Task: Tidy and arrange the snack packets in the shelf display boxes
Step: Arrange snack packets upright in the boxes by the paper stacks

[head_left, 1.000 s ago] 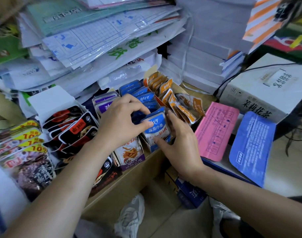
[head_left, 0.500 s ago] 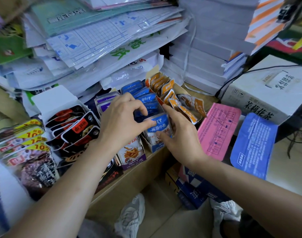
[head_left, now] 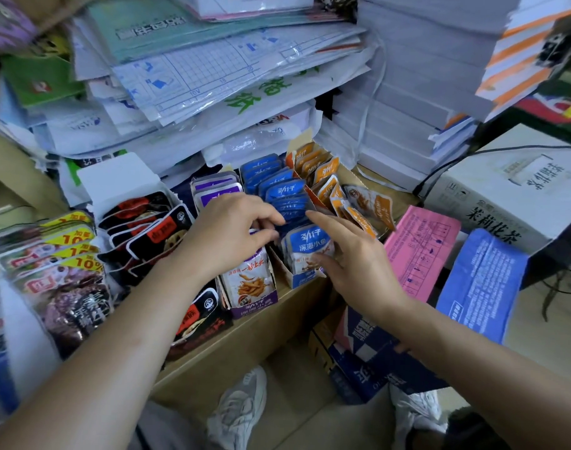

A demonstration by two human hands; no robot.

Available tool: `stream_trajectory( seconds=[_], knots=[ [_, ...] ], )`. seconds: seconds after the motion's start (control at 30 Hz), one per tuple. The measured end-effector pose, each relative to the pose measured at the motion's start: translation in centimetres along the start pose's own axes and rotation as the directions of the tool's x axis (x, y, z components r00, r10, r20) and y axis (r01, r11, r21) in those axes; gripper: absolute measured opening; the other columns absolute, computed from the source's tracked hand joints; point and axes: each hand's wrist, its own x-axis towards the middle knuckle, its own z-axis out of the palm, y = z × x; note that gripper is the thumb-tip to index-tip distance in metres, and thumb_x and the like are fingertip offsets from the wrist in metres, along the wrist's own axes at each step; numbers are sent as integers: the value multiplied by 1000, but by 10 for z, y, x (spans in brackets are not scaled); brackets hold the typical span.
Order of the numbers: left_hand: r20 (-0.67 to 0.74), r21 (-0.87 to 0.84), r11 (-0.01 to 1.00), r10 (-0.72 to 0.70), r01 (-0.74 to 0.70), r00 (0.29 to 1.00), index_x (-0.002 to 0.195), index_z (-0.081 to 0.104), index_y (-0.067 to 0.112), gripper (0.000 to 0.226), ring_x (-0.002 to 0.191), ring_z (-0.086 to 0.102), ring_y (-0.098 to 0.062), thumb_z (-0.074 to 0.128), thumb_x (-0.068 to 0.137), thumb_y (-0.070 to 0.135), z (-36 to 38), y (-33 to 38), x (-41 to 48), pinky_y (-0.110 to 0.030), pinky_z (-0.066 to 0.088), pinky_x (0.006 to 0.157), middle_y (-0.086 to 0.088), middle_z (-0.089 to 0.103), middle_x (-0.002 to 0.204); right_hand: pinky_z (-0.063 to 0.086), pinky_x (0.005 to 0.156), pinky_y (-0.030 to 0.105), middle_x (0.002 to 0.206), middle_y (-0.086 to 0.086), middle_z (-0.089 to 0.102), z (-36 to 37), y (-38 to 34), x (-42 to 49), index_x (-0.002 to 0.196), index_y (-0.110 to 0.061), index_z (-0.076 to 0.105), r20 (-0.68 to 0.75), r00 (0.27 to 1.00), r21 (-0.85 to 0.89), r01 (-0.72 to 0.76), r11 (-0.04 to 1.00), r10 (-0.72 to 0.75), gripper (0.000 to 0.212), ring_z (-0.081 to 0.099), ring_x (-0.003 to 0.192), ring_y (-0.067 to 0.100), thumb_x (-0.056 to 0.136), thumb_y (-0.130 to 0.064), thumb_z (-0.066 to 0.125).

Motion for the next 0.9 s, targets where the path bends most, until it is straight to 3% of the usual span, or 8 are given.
stream_trajectory(
  seconds=[0.13,0.27,0.33,0.47,0.57,0.67,0.8,0.9],
  knots=[
    [-67,39,999,-20,23,998,89,78,28,5,71,59,3,80,84,27,6,4,3,-30,55,71,18,63,76,26,100,-4,153,-7,44,0,3,1,152,-27,41,-45,999,-15,11,1000,-12,73,37,141,4,89,-5,72],
    [-82,-60,991,-127,122,989,89,79,30,10,72,64,3,81,83,22,-5,-5,3,-18,55,72,20,68,75,49,100,21,162,-5,31,-1,0,1,154,-33,34,40,998,-63,41,997,-38,78,45,139,13,91,-10,72],
    [-158,-101,985,-151,136,976,93,78,28,17,77,64,2,79,84,14,-10,-10,2,-14,51,72,18,69,83,53,96,28,162,-3,30,-5,0,3,154,-31,34,78,996,-131,47,990,-37,77,54,132,17,90,-14,73],
    [-172,-23,993,-116,113,978,117,73,30,31,104,60,-8,77,87,25,-8,-15,6,-27,43,92,10,64,115,52,103,41,162,3,30,-14,2,4,148,-21,47,80,989,-297,142,944,-123,70,40,143,26,85,-17,79],
    [-126,29,994,-105,109,987,136,62,31,44,128,50,-12,70,93,32,-3,-14,13,-32,37,106,10,59,136,37,118,44,165,4,23,-18,2,4,155,-19,36,141,968,-371,244,896,-206,74,25,151,24,90,-21,71],
    [-114,46,994,-94,100,989,143,55,36,46,136,46,-16,64,97,37,2,-10,20,-45,41,110,12,55,146,16,125,44,168,-1,8,-18,4,8,160,-22,15,240,941,-435,323,841,-237,74,1,156,20,97,-25,54],
    [-176,76,992,-91,105,980,122,72,34,26,117,59,-11,64,98,33,8,-7,29,-38,51,94,13,69,124,5,125,48,167,-1,13,-17,4,15,158,-24,25,299,929,-456,338,823,-216,68,5,155,26,98,-24,56],
    [-259,108,981,-128,161,957,104,79,30,16,102,65,-12,68,94,24,7,-6,31,-31,51,80,12,75,107,2,124,49,167,-6,4,-24,3,21,158,-33,22,378,905,-421,355,835,-195,72,-2,155,24,97,-28,59]
  ],
)
